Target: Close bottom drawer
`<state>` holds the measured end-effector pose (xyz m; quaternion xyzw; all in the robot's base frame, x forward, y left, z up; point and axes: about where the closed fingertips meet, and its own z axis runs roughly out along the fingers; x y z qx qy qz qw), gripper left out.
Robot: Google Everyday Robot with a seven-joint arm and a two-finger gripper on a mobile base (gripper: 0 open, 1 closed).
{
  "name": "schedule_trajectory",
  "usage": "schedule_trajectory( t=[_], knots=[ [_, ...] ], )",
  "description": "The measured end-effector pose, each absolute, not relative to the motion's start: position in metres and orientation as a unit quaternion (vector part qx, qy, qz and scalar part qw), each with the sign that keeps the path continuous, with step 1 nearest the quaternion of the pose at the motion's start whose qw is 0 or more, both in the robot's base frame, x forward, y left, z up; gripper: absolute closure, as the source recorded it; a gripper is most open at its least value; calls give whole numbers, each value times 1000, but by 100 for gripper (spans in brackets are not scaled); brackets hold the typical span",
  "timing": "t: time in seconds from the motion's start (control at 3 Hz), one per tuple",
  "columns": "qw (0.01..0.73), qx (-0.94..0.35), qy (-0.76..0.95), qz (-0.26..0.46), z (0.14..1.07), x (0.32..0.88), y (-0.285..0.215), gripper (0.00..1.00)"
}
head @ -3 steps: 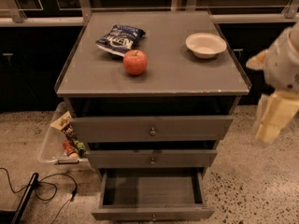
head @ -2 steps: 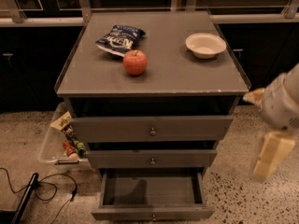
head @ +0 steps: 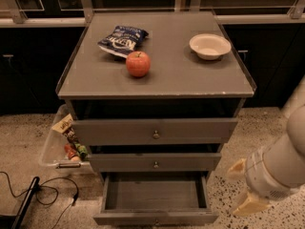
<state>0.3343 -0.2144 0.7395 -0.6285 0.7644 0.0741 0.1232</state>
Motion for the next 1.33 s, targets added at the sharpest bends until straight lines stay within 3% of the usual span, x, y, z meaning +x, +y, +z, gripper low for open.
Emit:
schedule_trajectory(
  t=[0.67,1.0,1.33],
  knots=[
    [119,-629,765,75,728,328,-214,88],
    [110,-618,774,84,687,335,-211,100],
    [118,-600,783,113,608,342,-211,100]
  ],
)
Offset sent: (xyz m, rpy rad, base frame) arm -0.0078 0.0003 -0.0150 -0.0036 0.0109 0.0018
